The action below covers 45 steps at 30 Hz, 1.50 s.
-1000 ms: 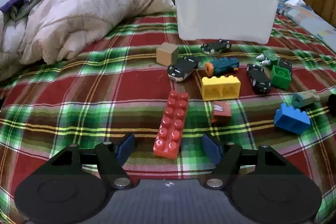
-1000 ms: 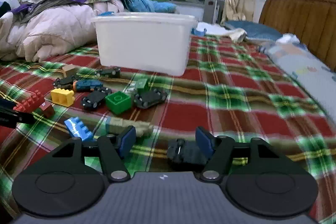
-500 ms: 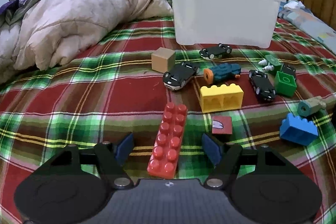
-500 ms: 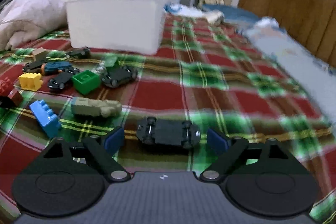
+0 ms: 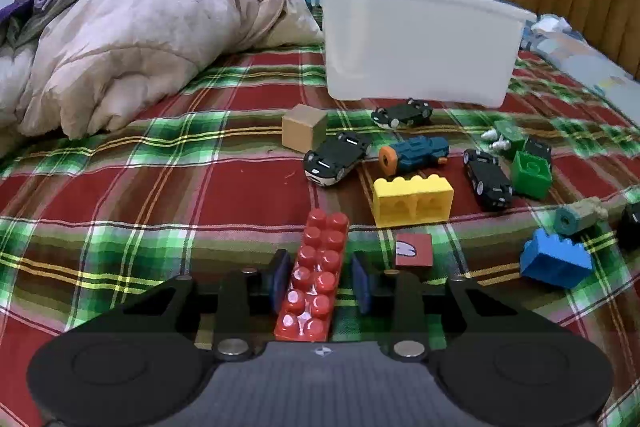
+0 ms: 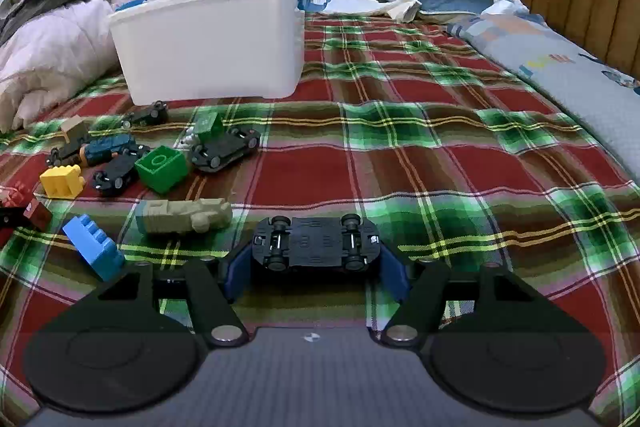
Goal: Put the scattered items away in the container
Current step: 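Carry both toys to the white bin and open both tools over it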
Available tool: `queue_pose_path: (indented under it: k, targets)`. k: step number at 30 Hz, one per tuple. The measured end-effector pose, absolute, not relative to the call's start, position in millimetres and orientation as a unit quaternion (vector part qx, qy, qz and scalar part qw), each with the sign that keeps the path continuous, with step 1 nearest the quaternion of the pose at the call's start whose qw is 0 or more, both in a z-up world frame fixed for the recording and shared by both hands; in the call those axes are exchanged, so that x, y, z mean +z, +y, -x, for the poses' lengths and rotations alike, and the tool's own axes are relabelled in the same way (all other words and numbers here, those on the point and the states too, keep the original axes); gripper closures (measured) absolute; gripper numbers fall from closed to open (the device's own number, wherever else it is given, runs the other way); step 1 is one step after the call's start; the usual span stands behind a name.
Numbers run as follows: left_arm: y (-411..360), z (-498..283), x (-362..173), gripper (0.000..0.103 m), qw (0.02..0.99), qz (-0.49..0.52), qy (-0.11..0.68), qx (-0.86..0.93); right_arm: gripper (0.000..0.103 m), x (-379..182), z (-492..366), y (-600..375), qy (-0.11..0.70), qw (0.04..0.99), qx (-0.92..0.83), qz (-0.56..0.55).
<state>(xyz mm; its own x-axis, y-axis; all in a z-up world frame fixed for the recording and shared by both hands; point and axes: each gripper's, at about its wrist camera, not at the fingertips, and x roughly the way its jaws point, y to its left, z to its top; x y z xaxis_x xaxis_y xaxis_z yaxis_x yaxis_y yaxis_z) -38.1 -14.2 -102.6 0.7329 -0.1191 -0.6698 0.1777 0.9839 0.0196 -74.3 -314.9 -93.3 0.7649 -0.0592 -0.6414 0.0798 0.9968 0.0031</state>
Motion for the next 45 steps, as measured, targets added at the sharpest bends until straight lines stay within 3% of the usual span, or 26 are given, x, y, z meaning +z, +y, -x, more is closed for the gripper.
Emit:
queue_pose_path:
  k: [3,5,16,25,35,45]
  targets:
    - [-15.8,38.6,-104.3,0.061,0.931,-0.055,0.351,-0.086,0.034,-92.8,74.3,-314.5,0.341,0.939,-0.036,-0.014]
    - [-11.7,39.5,-102.1,0.075,0.932,-0.037,0.349,-0.093,0.034,-92.4,74.7,-315.4,0.340,0.940,-0.036,-0.017]
    - [-15.2,44.9,-87.1,0.076,0.941,-0.044,0.324,-0.092,0.034,-86.3,75.7,-318.5,0.329,0.943,-0.030,-0.035]
    - [-12.5,19.8,-7.0,0.076,0.958,-0.031,0.268,-0.096,0.034,-39.2,73.5,-317.5,0.239,0.970,-0.009,-0.034]
    - [-52.8,-90.6,67.5,0.076,0.963,-0.027,0.243,-0.116,0.034,41.4,-45.2,-302.9,0.179,0.982,0.051,0.002]
    - [-89.6,-162.1,55.6,0.076,0.953,-0.021,0.275,-0.123,0.034,26.5,-130.7,-296.9,0.236,0.970,0.061,0.015]
